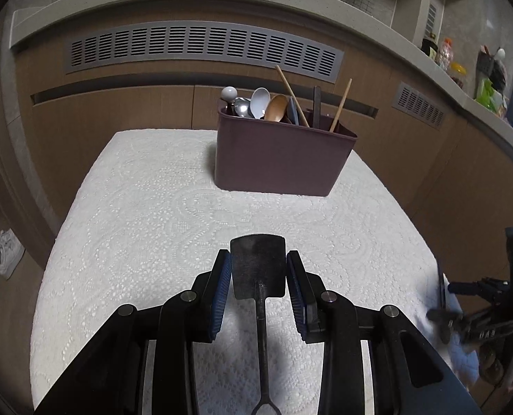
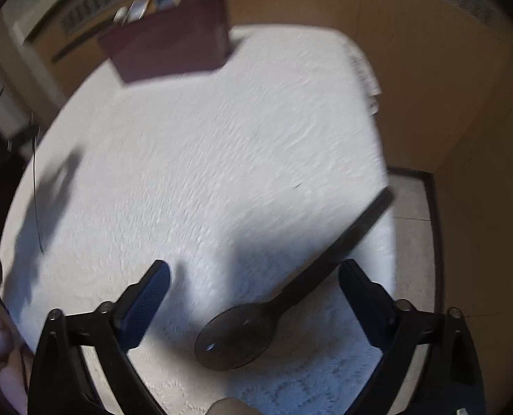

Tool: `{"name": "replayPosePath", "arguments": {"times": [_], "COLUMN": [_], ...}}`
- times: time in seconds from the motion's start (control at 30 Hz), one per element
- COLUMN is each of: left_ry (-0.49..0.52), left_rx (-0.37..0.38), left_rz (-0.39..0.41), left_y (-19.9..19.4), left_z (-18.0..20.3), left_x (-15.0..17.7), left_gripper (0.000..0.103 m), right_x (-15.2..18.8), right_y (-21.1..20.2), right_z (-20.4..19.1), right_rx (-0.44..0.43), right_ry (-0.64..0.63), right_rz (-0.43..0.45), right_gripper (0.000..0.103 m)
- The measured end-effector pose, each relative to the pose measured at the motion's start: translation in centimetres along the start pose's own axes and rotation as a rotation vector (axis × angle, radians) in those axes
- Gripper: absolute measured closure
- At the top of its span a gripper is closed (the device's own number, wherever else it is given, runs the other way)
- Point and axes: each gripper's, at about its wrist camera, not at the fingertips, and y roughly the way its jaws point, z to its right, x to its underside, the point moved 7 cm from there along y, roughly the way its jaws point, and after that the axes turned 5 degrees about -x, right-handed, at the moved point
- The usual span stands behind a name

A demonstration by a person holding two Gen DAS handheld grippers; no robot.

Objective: Organize utensils
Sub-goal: 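Lift the spoon and shovel over the caddy and open both grippers inside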

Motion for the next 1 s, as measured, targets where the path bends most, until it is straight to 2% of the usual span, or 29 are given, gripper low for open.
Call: {"name": "replayPosePath", "arguments": {"times": [0.07, 0.13, 0.2, 0.27, 0.37, 0.43, 0.47, 0.5, 0.57, 0.87, 1.0], "left_ry": [-0.014, -0.024, -0.03, -0.037, -0.031, -0.034, -0.037, -0.039, -0.039, -0.026, -0.027], "left_rx": [0.007, 0.011, 0.011, 0.008, -0.002, -0.006, -0.007, -0.008, -0.01, -0.016, -0.015], "left_rz": [0.003, 0.004, 0.003, 0.004, 0.005, 0.005, 0.006, 0.007, 0.009, 0.017, 0.027], "left_y": [-0.3, -0.5, -0.3, -0.3, -0.3, -0.4, -0.5, -0.5, -0.7, -1.6, -2.1], "left_z": [-0.3, -0.5, -0.6, -0.7, -0.8, -0.9, -1.0, -1.0, -0.9, -0.3, -0.1], "left_x": [0.0, 0.2, 0.3, 0.3, 0.4, 0.3, 0.3, 0.3, 0.4, 0.2, 0.1], "left_gripper": [0.07, 0.07, 0.07, 0.07, 0.069, 0.069, 0.069, 0.069, 0.069, 0.069, 0.069], "right_x": [-0.5, -0.6, -0.5, -0.4, -0.5, -1.3, -1.6, -2.0, -2.4, -3.9, -4.4], "right_y": [-1.4, -1.9, -1.8, -1.2, 0.2, 0.4, 0.7, 0.8, 1.0, -3.1, -4.2], "right_z": [1.3, 2.2, 3.3, 4.1, 4.8, 5.1, 5.2, 5.0, 4.5, -1.3, -3.8], "right_rx": [0.056, 0.075, 0.076, 0.073, 0.12, 0.161, 0.179, 0.197, 0.212, 0.094, 0.076], "right_ry": [0.055, 0.113, 0.209, 0.288, 0.323, 0.321, 0.312, 0.297, 0.244, 0.045, -0.015], "right_rz": [0.065, 0.077, 0.069, 0.07, 0.057, 0.081, 0.079, 0.084, 0.087, 0.226, 0.274], "right_gripper": [0.016, 0.03, 0.049, 0.056, 0.064, 0.065, 0.071, 0.085, 0.091, 0.092, 0.092]}}
